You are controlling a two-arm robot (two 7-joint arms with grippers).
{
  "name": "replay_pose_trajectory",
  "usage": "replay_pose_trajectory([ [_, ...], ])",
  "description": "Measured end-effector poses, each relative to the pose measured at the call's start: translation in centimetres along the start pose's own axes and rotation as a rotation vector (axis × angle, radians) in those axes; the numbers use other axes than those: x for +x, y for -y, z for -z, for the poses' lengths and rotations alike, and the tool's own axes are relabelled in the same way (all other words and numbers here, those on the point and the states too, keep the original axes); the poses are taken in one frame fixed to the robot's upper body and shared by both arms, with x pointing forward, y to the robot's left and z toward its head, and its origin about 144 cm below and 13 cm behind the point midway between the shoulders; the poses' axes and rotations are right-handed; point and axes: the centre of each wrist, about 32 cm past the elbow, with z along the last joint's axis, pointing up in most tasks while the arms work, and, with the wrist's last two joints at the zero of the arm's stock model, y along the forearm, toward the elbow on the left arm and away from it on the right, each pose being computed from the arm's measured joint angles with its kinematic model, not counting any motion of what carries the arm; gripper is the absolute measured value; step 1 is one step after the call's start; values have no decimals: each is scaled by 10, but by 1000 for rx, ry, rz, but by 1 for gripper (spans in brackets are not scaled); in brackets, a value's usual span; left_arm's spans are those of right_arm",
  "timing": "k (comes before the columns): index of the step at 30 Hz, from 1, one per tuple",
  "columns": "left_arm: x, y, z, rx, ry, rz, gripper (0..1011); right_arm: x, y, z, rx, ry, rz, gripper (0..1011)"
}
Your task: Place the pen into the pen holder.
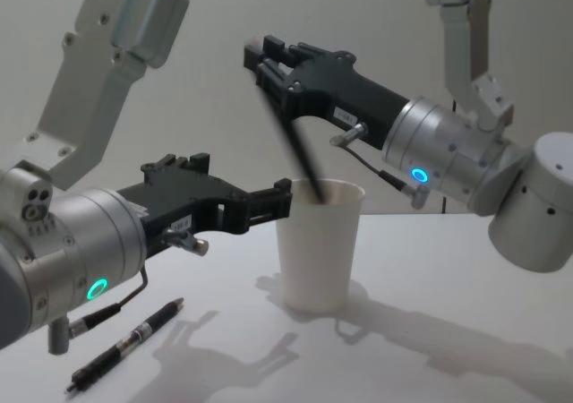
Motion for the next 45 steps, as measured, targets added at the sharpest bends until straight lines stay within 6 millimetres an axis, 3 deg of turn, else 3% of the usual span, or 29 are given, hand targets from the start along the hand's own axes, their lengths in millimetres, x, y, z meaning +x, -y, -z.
replay_pose_trajectory([
  [13, 0, 0, 0, 0, 0, 0, 1004, 2, -5, 8, -5, -5, -4, 647],
  [24, 0, 0, 0, 0, 0, 0, 1004, 3, -6, 8, -1, -4, -3, 929],
  [25, 0, 0, 0, 0, 0, 0, 1004, 3, -6, 8, 0, -4, -3, 990],
  [45, 0, 0, 0, 0, 0, 0, 1004, -4, 7, -13, 10, 27, 83, 1002],
])
